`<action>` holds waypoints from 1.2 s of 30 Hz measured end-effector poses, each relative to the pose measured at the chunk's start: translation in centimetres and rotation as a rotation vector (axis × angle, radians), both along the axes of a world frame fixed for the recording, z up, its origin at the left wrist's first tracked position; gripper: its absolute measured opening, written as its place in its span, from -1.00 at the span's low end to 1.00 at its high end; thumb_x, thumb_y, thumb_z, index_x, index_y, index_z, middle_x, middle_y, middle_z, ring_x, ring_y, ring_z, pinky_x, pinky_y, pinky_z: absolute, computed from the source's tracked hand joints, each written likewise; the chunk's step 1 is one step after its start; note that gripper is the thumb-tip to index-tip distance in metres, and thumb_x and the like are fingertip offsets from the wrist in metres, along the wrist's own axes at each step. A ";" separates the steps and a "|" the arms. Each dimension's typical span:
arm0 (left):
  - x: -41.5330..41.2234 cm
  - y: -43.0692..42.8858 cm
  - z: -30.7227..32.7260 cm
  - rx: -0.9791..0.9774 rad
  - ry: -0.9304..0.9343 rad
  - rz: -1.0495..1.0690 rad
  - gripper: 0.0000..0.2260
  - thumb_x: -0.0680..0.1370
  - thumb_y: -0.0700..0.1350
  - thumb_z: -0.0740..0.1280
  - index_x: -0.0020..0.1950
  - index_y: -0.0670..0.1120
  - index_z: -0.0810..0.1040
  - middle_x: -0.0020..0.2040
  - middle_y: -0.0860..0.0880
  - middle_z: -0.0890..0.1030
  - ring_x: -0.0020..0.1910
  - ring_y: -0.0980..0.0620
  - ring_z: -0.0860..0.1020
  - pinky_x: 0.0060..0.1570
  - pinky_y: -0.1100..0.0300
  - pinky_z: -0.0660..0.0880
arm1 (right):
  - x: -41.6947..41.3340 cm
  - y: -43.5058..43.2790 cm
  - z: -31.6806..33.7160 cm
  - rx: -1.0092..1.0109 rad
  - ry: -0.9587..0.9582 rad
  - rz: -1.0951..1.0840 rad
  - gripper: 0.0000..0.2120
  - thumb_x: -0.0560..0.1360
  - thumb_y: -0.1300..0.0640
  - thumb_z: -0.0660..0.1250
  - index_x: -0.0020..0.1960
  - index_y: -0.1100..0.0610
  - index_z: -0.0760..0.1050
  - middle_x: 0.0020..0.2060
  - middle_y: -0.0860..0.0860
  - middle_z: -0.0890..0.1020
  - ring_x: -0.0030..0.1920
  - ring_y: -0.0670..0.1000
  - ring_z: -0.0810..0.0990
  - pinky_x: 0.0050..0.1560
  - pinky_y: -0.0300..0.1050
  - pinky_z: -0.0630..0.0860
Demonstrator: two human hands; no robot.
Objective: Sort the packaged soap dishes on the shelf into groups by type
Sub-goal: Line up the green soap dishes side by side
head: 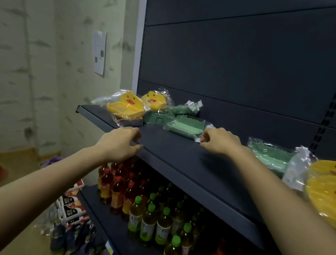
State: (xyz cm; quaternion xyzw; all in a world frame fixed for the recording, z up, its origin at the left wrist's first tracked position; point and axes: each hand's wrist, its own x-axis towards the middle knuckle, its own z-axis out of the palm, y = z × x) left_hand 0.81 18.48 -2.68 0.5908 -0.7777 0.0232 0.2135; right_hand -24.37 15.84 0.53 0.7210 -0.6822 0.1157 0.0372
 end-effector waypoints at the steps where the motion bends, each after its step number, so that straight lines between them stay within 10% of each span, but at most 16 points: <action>1: 0.3 -1.5 0.0 -0.004 0.004 -0.010 -0.67 0.53 0.02 0.25 0.21 -0.12 0.46 0.20 -0.08 0.55 0.16 -0.08 0.51 0.13 -0.03 0.48 | 0.1 -1.4 0.1 -0.004 0.004 -0.022 -0.79 0.51 0.04 0.22 0.12 -0.04 0.51 0.25 0.03 0.49 0.24 0.14 0.48 0.10 -0.05 0.38; 24: 0.8 -29.0 4.1 -0.076 0.083 -0.389 -0.74 0.55 -0.02 0.23 0.15 -0.15 0.50 0.09 -0.06 0.57 0.02 -0.06 0.51 0.04 0.06 0.47 | -2.1 -22.7 -2.4 -0.004 -0.466 -0.308 -0.34 0.45 0.04 0.40 0.44 0.19 0.22 0.33 0.14 0.44 0.32 0.13 0.42 0.26 -0.11 0.34; 32: 0.0 -35.0 5.5 -0.092 0.118 -0.547 -0.76 0.55 -0.04 0.24 0.11 -0.14 0.53 0.08 -0.07 0.60 0.03 -0.06 0.55 0.03 0.06 0.48 | -2.6 -23.1 -3.7 -0.010 -0.639 -0.259 -0.91 0.42 0.10 0.46 -0.13 0.08 0.58 -0.26 -0.09 0.61 -0.18 -0.08 0.55 -0.13 -0.27 0.42; 36: -1.6 -36.6 6.6 -0.109 0.111 -0.616 -0.75 0.55 -0.07 0.25 0.14 -0.17 0.54 0.11 -0.12 0.61 0.08 -0.10 0.55 0.05 0.08 0.46 | -3.3 -20.7 -2.0 -0.090 -0.539 -0.300 -0.87 0.44 0.09 0.43 -0.26 0.06 0.55 -0.39 -0.05 0.54 -0.34 -0.11 0.47 -0.27 -0.39 0.41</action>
